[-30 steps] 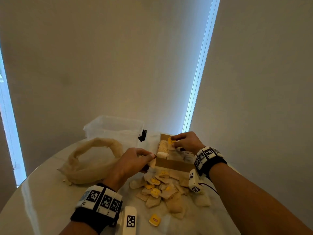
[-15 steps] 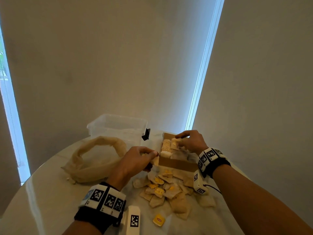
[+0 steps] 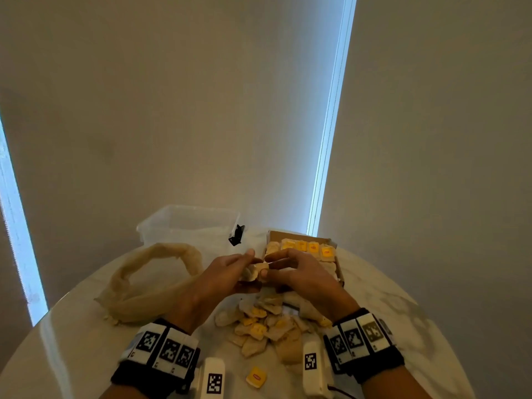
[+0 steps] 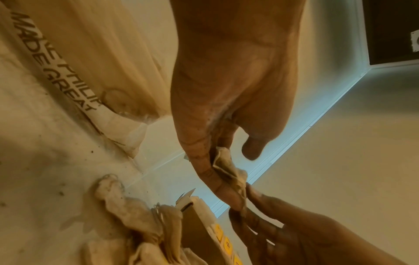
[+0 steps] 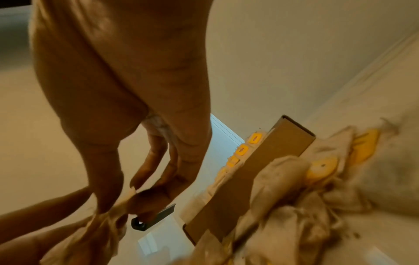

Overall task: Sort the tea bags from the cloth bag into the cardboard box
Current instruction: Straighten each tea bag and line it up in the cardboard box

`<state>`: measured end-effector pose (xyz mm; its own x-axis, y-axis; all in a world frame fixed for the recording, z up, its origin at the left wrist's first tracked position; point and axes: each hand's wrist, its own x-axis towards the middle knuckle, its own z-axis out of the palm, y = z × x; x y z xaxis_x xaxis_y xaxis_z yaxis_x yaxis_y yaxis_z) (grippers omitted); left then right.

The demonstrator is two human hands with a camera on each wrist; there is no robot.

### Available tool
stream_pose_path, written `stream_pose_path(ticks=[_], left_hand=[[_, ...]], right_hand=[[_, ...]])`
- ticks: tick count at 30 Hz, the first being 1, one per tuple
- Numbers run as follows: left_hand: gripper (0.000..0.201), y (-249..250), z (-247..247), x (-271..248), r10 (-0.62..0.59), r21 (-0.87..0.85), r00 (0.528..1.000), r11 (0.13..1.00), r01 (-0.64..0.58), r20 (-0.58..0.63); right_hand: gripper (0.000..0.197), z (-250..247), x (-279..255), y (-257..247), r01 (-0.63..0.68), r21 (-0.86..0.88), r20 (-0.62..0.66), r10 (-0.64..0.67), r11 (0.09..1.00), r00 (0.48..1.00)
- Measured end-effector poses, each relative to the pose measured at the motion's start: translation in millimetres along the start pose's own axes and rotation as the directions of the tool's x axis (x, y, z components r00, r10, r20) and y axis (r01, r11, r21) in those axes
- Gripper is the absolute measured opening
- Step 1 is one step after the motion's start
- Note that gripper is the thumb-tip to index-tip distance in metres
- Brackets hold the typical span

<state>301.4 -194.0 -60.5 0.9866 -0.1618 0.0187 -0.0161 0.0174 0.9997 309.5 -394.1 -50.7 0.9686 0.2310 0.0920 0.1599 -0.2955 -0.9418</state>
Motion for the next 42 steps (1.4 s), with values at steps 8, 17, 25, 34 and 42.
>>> stream_pose_path(ticks=[8, 17, 25, 34, 42], left_hand=[[0.024, -5, -9, 1, 0.112, 0.085, 0.992, 0.991, -0.107, -0.054], [0.028, -6, 3, 6, -0.033, -0.062, 0.999, 0.998, 0.033, -0.001], [0.029, -17, -4, 8, 0.039, -0.043, 0.999, 0.998, -0.039, -0.013], [0.020, -18, -6, 11, 0.180, 0.122, 0.984, 0.976, -0.180, 0.018], [0.021, -18, -5, 14, 0.156, 0.149, 0.988, 0.977, -0.153, -0.010]], right_hand=[[0.025, -12, -1, 4, 0.106, 0.181, -0.200, -0.069, 0.978, 0.977], [0.017, -7, -1, 7, 0.191, 0.104, -0.183, -0.169, 0.976, 0.968], [0.020, -2, -3, 5, 0.211, -0.057, 0.054, -0.208, 0.976, 0.977], [0.027, -7, -1, 11, 0.153, 0.043, -0.062, -0.151, 0.987, 0.987], [0.032, -1, -1, 14, 0.170, 0.109, -0.044, -0.167, 0.979, 0.985]])
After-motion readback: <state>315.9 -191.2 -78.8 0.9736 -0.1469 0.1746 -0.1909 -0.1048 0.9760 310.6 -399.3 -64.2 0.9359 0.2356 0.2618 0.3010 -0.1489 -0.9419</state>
